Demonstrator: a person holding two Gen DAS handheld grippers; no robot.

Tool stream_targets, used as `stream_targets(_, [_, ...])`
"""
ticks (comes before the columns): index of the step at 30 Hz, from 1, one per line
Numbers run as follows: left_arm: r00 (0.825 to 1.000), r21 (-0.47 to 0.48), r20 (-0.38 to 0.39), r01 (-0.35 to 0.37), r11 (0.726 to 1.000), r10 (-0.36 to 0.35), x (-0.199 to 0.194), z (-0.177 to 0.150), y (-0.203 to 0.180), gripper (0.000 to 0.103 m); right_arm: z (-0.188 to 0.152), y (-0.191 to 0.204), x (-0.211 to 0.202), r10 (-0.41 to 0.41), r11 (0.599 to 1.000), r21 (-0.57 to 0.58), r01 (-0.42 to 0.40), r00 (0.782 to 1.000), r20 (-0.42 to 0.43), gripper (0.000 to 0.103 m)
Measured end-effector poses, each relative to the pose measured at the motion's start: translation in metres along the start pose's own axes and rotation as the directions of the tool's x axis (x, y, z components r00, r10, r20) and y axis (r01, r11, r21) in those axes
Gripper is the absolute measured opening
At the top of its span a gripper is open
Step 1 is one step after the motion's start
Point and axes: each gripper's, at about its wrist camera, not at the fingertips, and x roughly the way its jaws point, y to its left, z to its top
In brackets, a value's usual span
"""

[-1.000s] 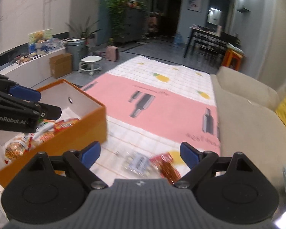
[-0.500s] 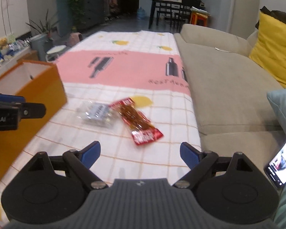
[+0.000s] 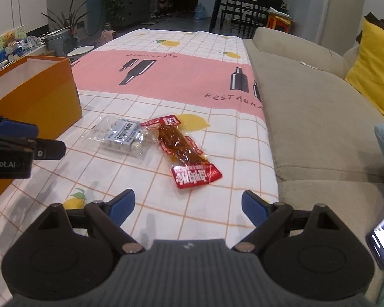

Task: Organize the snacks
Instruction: 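Move both tools back from the box toward the white packet and red strip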

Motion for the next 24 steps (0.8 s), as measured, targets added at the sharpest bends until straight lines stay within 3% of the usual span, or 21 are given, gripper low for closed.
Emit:
stream_targets(4, [1.000, 0.012, 0.004, 0.010, 1.000, -0.010, 0.014, 0.009, 0.000, 0.066, 0.009, 0.000, 0.013, 0.003, 1.000, -0.019, -0.003, 1.000, 0.010, 0.085])
stream_targets(6, [1.000, 0.036, 0.006, 0.020, 0.999, -0.020, 0.022, 0.015, -0.002, 0.066, 0.015, 0.000, 0.021, 0.000, 0.999, -0.039, 0.001, 1.000, 0.022, 0.078])
stream_targets(11, [0.998, 0.084, -0.052, 0.030, 0.996, -0.026, 0.050, 0.022, -0.003, 0.069, 0.024, 0.003, 0.043, 0.008, 0.996, -0.085, -0.006, 1.000, 0.026, 0.076])
stream_targets(21, [0.994, 0.110, -0.108, -0.005, 0.994, 0.017, 0.083, 0.015, 0.004, 0.069, 0.015, 0.001, 0.069, -0.001, 0.996, -0.090, -0.002, 0.999, -0.036, 0.050])
stream_targets(23, [0.994, 0.104, -0.107, 0.001, 0.995, 0.011, 0.084, 0.015, 0.004, 0.065, 0.015, 0.001, 0.068, 0.002, 0.996, -0.088, -0.005, 0.999, -0.033, 0.043])
stream_targets(24, [0.994, 0.102, -0.107, 0.010, 0.995, 0.001, 0.084, 0.015, 0.003, 0.058, 0.015, 0.002, 0.068, 0.003, 0.996, -0.092, -0.005, 1.000, -0.031, 0.037])
